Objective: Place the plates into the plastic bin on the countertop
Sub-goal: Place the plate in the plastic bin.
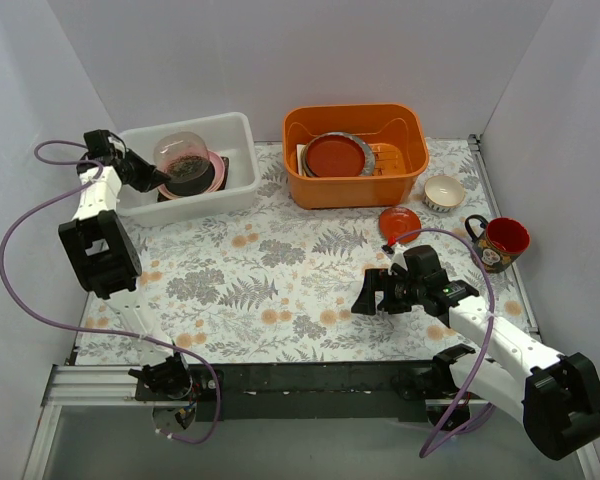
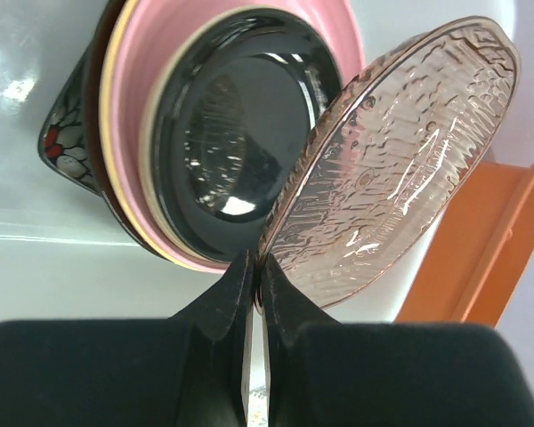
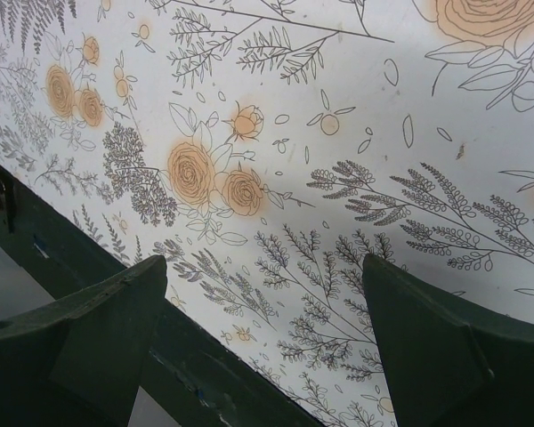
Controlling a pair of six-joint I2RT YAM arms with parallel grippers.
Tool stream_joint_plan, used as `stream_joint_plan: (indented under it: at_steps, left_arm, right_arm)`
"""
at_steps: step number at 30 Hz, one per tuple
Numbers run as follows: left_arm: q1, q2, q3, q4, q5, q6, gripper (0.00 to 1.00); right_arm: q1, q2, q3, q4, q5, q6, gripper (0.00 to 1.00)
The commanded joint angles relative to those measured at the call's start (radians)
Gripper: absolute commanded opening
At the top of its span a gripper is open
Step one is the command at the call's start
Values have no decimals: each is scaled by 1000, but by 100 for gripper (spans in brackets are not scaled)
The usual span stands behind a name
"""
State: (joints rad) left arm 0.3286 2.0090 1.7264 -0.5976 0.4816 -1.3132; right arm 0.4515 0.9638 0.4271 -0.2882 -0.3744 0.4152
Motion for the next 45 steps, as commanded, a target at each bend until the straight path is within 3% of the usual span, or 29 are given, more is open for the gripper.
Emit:
stream_joint_plan:
  at_steps: [1,22,26,28,34,35,39,45]
  left_arm:
    - [1,20,13,7,-8,2,0]
    - [3,108,-2,33,-1,-1,3]
    - [3,108,-8,36,2,2,14]
    - [1,105,-8,42,3,2,25]
    - [1,93,-13,47,15,-3,39]
    - [3,83,-17,47,12,-6,47]
    - [1,40,-36,53,-5,-6,63]
    - [3,-48,-33,47,-32,32,78]
  right_arm:
    - [-7,-17,-7,12,-17,-1,98]
    - [-10,-27,-25,11,-18,-1,98]
    - [-11,-33,-36,15,-20,4,98]
    - [-11,-37,-37,15,-20,2,98]
    - [-11,-33,-27,15,-20,4,98]
    - [-11,-31,-22,15,-20,4,98]
    - [-13,-27,-10,15,-20,2,98]
    - [-14,-23,5,23,-20,8,98]
